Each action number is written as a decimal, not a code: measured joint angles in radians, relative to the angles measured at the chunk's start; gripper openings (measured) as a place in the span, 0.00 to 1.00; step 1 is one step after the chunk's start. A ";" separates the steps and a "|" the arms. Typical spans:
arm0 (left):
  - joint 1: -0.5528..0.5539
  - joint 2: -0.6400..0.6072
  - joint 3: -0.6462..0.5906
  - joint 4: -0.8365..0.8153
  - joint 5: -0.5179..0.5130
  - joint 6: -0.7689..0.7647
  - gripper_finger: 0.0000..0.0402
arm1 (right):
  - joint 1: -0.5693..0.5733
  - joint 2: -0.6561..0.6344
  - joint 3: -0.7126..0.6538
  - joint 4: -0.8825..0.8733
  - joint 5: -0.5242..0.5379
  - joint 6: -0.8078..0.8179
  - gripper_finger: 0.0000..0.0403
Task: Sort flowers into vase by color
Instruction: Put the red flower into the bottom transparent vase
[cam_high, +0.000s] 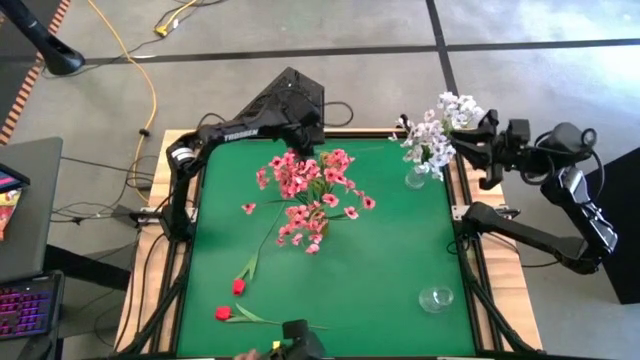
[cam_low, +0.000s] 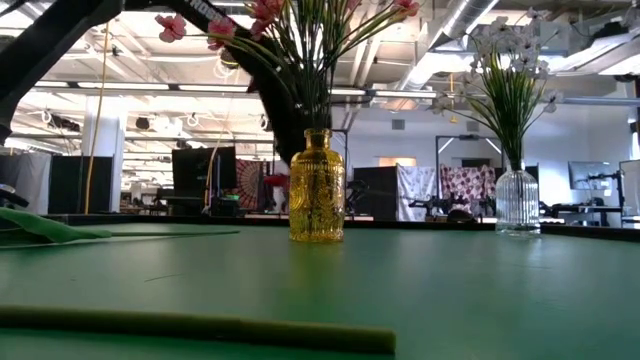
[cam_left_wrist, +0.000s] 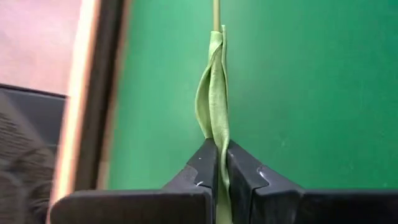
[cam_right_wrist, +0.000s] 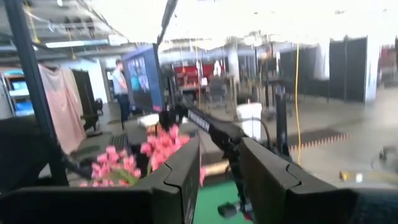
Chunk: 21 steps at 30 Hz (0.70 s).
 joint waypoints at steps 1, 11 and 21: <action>0.001 0.000 0.034 -0.026 -0.010 0.011 0.01 | 0.000 0.000 0.000 0.026 0.000 0.000 0.36; 0.001 -0.001 0.410 -0.269 -0.127 0.149 0.00 | 0.000 0.021 0.000 0.167 -0.018 0.073 0.36; -0.017 -0.075 0.637 -0.399 -0.212 0.215 0.00 | 0.023 0.091 0.000 0.243 -0.028 0.090 0.36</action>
